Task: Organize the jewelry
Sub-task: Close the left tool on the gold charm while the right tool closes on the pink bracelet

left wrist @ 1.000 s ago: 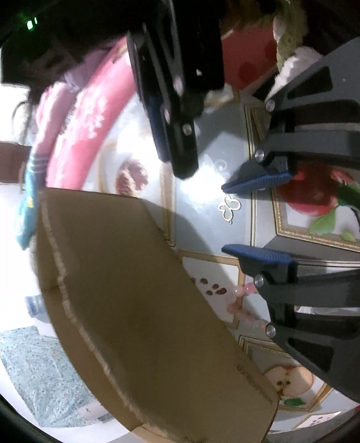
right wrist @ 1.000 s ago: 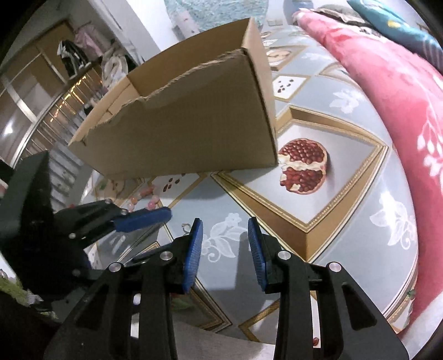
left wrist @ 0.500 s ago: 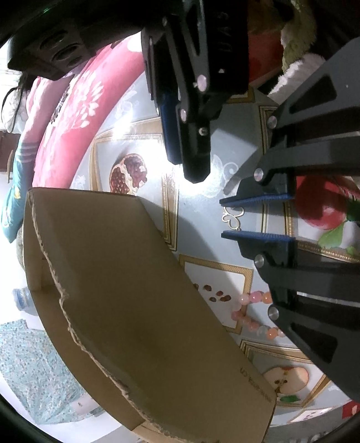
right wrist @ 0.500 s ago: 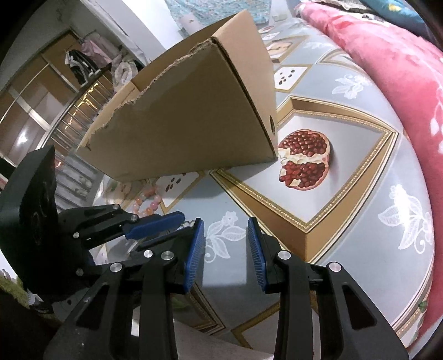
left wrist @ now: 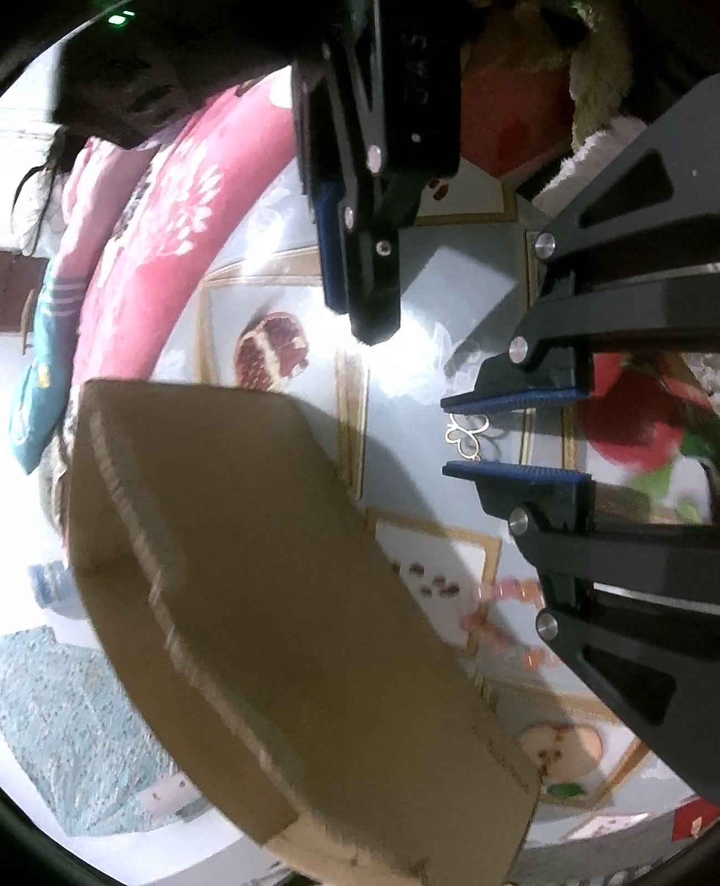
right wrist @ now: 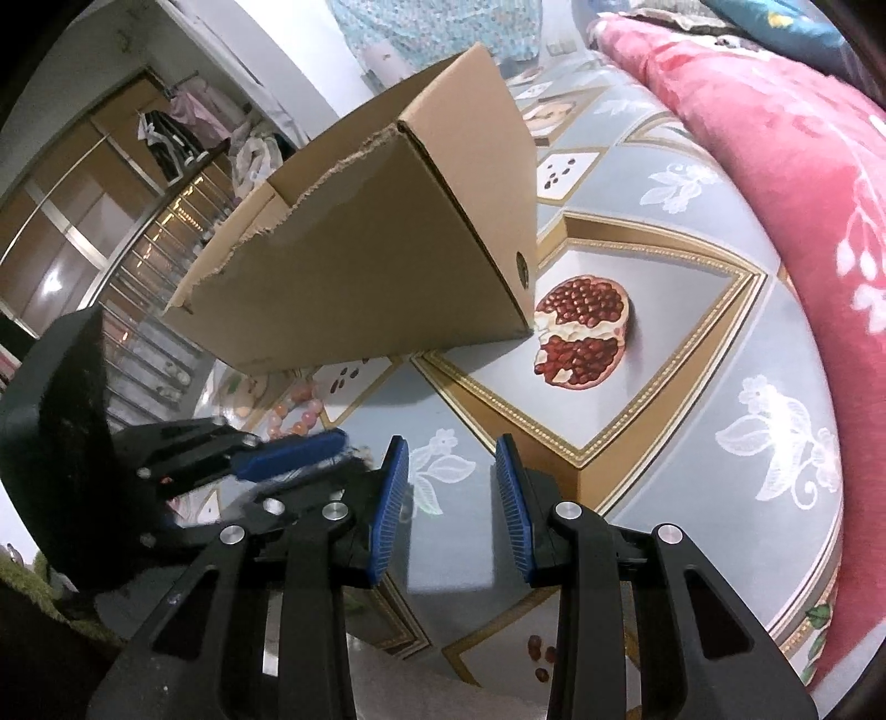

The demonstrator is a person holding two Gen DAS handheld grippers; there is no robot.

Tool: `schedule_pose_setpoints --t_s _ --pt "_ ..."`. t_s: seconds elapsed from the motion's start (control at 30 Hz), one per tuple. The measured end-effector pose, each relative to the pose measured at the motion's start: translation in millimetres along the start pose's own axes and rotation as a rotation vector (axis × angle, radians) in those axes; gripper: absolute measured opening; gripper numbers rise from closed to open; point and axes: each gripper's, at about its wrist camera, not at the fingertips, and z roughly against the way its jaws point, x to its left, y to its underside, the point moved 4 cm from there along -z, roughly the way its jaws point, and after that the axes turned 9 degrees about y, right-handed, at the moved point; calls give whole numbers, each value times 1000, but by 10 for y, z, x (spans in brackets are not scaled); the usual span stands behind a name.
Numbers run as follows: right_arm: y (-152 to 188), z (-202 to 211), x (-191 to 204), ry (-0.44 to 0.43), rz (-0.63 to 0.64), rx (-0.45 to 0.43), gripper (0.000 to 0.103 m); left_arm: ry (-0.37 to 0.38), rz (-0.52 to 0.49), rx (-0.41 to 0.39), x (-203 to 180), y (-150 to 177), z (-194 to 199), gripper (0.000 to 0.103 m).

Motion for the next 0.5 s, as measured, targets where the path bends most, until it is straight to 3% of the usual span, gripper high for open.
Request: schedule_pose_setpoints --t_s 0.17,0.33,0.5 --pt "-48 -48 250 -29 40 -12 33 -75 74 -45 258 85 344 16" --pt "-177 -297 755 -57 134 -11 33 -164 174 -95 614 258 647 16" --pt "-250 -675 1210 42 287 -6 33 -175 254 -133 879 406 789 16"
